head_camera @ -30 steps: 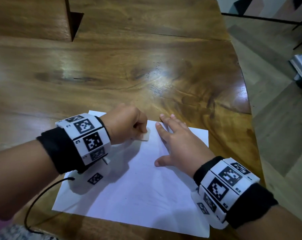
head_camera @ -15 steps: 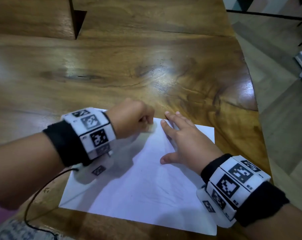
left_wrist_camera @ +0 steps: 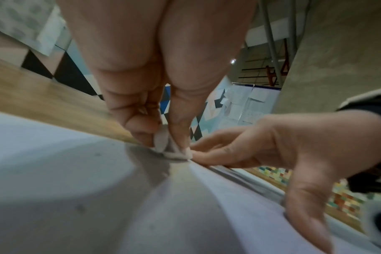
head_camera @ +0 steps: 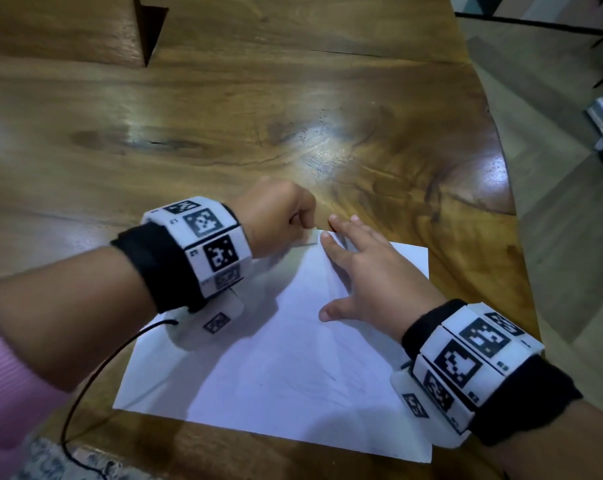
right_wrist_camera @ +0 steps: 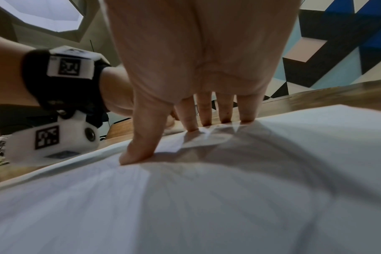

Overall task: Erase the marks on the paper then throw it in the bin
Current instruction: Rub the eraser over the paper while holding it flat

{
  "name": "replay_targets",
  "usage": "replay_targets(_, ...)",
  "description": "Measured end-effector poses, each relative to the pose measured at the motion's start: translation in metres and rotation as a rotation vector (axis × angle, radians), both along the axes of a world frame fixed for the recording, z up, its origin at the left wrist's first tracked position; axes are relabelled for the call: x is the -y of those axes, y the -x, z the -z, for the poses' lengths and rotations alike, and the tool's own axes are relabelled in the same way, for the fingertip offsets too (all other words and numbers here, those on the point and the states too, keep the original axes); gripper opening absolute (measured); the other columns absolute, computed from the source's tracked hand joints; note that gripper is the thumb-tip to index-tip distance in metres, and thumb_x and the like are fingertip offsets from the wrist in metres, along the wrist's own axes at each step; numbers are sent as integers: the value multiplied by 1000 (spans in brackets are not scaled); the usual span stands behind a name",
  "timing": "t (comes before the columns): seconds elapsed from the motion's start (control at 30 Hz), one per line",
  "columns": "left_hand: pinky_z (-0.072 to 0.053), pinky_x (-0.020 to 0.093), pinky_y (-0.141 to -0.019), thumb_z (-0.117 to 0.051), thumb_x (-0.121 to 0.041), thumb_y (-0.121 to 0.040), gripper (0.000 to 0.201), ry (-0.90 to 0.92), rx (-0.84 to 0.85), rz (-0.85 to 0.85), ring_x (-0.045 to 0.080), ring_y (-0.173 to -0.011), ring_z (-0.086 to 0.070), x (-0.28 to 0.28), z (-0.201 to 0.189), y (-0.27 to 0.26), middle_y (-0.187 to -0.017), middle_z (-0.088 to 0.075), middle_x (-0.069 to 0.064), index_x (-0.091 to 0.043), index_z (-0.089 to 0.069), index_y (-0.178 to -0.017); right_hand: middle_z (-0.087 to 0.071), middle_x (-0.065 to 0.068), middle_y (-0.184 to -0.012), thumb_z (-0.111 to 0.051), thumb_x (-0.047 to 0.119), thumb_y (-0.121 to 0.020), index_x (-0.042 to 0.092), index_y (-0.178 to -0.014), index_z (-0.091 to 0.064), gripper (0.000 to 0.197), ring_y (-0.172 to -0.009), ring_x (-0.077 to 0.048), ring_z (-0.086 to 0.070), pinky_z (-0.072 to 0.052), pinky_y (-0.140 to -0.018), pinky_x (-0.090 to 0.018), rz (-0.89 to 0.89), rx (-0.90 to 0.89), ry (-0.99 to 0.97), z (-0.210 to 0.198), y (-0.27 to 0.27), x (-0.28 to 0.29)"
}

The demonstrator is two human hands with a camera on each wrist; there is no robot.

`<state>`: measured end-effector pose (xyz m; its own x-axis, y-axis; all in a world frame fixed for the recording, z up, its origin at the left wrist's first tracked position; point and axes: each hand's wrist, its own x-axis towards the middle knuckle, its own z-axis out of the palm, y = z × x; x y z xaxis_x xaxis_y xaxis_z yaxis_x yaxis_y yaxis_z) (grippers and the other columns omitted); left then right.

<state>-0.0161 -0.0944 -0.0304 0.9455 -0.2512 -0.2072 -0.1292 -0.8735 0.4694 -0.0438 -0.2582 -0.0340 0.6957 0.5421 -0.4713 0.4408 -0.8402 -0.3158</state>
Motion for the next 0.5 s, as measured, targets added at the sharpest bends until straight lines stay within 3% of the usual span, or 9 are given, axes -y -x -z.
replay_targets(0.07,-29,17,-49,-66,-14,-75,2,-17,-45,42,15,-67,-49,2,-1,8,-60,-51,-8,-12,-65,-77,9,7,-158,-71,48,-73,20,-150,-10,102,-145,-15,12,-3,-119,-32,-1,2,-2,0,0,0)
replay_targets(0.17,-30,9,-54,-65,-16,-76,3,-41,-140,197,14,-67,-51,1,1,31,-71,-61,-3,-14,-68,-77,10,8,-158,-71,47,-73,21,-150,-10,101,-144,-13,13,-3,-119,-31,11,-4,-10,1,0,1)
replay_targets(0.27,-32,13,-53,-66,-14,-74,10,-19,-108,153,13,-70,-52,1,-2,21,-80,-69,3,-14,-70,-83,11,8,-158,-71,48,-73,21,-150,-10,102,-144,-14,14,-2,-119,-30,10,-5,-10,1,0,0)
replay_targets(0.33,-31,10,-51,-66,-11,-74,11,-8,-23,39,13,-69,-50,3,-2,4,-75,-65,4,-11,-69,-84,10,7,-158,-71,49,-73,20,-150,-10,102,-145,-15,13,-2,-119,-31,2,-1,-1,2,-1,0)
replay_targets(0.4,-29,16,-49,-65,-9,-75,9,-10,0,9,14,-68,-48,4,0,1,-70,-57,-1,-10,-68,-83,9,7,-158,-71,49,-72,19,-149,-10,103,-145,-15,12,-3,-119,-32,-2,4,4,2,-1,-1)
replay_targets(0.43,-29,18,-50,-64,-8,-75,6,-6,-16,37,14,-65,-47,3,0,8,-68,-55,-3,-11,-67,-79,9,7,-158,-72,48,-72,19,-149,-11,102,-145,-15,12,-3,-119,-32,0,4,1,2,-1,-1)
replay_targets(0.5,-31,11,-51,-64,-10,-74,5,12,-89,163,11,-59,-48,0,3,30,-65,-56,-6,-14,-67,-73,9,8,-158,-71,48,-72,20,-149,-11,102,-145,-14,12,-3,-119,-30,8,0,-5,2,-1,0)
